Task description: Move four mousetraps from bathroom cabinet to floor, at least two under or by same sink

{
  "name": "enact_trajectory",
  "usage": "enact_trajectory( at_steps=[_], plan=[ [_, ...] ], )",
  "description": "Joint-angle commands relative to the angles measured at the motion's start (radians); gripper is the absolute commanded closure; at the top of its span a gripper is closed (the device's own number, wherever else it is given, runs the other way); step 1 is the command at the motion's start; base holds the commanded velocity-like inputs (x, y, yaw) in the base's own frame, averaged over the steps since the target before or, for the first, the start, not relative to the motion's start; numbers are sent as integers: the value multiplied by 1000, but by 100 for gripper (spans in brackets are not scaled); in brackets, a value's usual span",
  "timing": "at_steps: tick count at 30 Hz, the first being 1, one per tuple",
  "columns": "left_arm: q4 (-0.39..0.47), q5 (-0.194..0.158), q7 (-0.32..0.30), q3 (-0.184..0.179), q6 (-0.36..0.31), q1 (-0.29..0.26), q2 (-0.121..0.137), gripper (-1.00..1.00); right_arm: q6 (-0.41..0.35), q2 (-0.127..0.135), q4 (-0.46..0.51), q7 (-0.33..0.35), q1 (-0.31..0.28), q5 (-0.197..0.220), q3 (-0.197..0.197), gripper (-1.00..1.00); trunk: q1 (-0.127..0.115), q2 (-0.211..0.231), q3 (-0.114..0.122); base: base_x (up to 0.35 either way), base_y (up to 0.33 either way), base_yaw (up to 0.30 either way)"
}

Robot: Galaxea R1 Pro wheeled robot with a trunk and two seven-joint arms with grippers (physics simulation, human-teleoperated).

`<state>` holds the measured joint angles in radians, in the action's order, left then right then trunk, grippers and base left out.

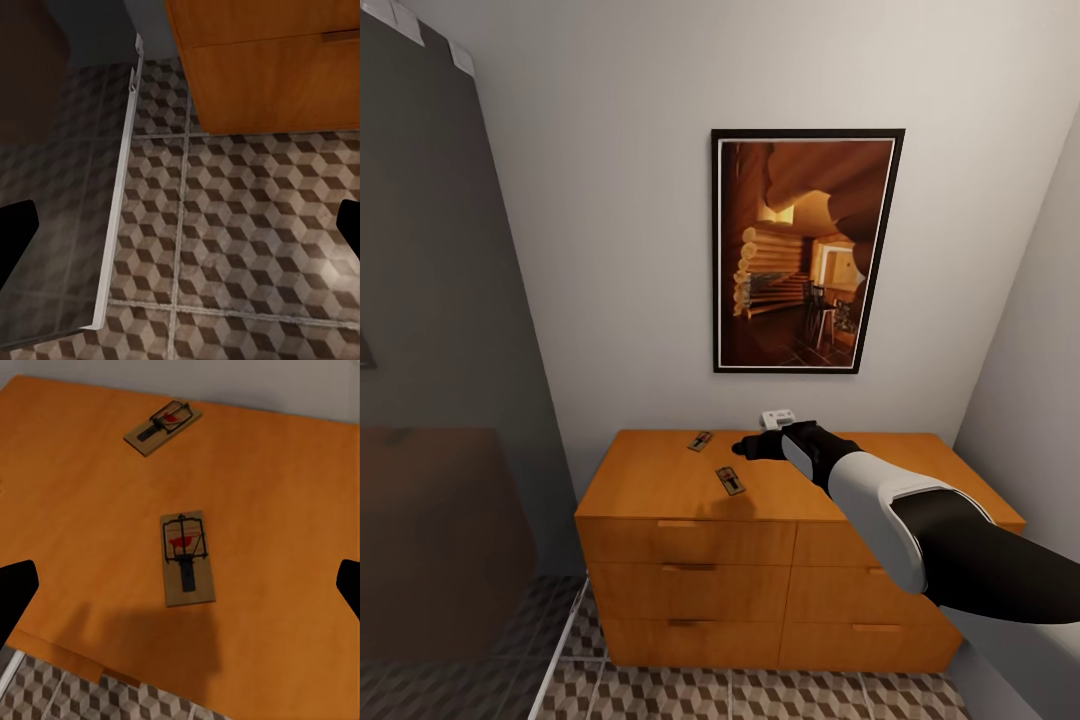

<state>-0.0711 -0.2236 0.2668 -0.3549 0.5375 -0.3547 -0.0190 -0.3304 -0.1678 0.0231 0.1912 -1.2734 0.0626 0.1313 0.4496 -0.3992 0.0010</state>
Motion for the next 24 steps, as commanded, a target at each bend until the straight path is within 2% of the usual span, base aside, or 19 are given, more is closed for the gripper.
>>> enact_trajectory(
  at_steps=[1, 5, 14, 18, 19, 24],
  plan=[
    [-4, -7, 2, -9, 6, -1, -1, -100, -4, 0, 2, 2, 0, 6, 8, -100, 0, -1, 0, 0, 0, 0],
    [-5, -7, 4, -9, 2, -1, -1, -100, -3, 0, 1, 0, 0, 6, 8, -100, 0, -1, 0, 0, 0, 0],
    [-6, -7, 3, -9, -72, 43, 10, -100, -1, 15, 1, -5, 0, 4, 7, -100, 0, -1, 0, 0, 0, 0],
    [-6, -7, 3, -9, -146, 63, 10, -100, 0, 28, 1, -5, 0, 3, 7, -100, 0, -1, 0, 0, 0, 0],
    [-6, -7, 2, -9, -182, 69, 10, -100, 0, 30, 1, -5, 0, 3, 8, -100, 0, -1, 0, 0, 0, 0],
    [-6, -7, 1, -9, -270, 78, 10, -100, 0, 34, 1, -6, 0, 3, 8, -100, 0, -1, 0, 0, 0, 0]
  ],
)
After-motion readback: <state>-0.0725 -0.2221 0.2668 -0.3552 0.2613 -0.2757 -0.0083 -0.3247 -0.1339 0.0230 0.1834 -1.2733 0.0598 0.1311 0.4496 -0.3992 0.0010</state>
